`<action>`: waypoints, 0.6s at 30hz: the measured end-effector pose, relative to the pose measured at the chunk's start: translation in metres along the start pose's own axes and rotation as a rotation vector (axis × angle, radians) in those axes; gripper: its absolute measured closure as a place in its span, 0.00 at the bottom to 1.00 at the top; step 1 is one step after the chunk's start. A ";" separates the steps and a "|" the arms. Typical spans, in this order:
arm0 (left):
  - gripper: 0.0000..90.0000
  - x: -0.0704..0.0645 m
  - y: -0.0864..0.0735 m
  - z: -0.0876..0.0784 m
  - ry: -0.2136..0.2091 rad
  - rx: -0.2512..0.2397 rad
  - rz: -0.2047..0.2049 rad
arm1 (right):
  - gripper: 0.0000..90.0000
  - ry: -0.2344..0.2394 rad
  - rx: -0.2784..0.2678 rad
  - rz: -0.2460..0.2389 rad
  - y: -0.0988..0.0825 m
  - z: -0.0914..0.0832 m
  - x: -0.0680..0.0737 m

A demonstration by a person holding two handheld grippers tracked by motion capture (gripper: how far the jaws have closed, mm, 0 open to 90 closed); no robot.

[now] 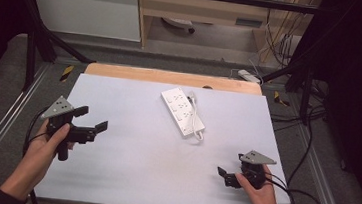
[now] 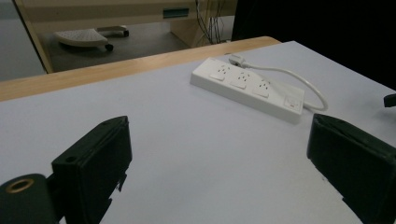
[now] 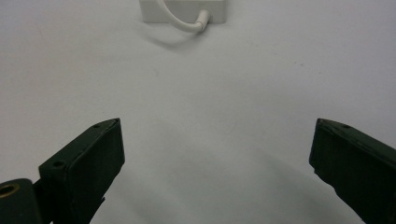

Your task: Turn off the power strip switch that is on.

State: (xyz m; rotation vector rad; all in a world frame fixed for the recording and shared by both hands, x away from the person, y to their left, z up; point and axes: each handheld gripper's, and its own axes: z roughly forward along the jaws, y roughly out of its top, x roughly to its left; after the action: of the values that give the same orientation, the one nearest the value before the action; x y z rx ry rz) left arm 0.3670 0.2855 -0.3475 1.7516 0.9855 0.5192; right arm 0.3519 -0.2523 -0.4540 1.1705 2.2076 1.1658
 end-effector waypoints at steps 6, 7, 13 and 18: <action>0.07 0.001 -0.018 -0.007 0.009 -0.010 -0.018 | 0.04 0.001 0.001 -0.001 0.000 0.000 0.000; 0.07 0.002 -0.022 -0.008 0.012 -0.009 -0.021 | 0.04 0.001 0.001 -0.002 0.000 0.000 0.000; 0.08 0.002 -0.043 -0.011 0.034 -0.017 -0.042 | 0.04 0.002 0.001 -0.005 0.000 0.000 0.000; 0.08 0.000 -0.059 -0.013 0.053 -0.029 -0.056 | 0.04 0.002 0.002 -0.008 0.000 0.000 0.000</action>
State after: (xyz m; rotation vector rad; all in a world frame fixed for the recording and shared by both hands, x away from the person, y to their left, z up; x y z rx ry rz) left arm 0.3356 0.3018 -0.3961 1.6872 1.0569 0.5440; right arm 0.3522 -0.2522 -0.4544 1.1614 2.2126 1.1624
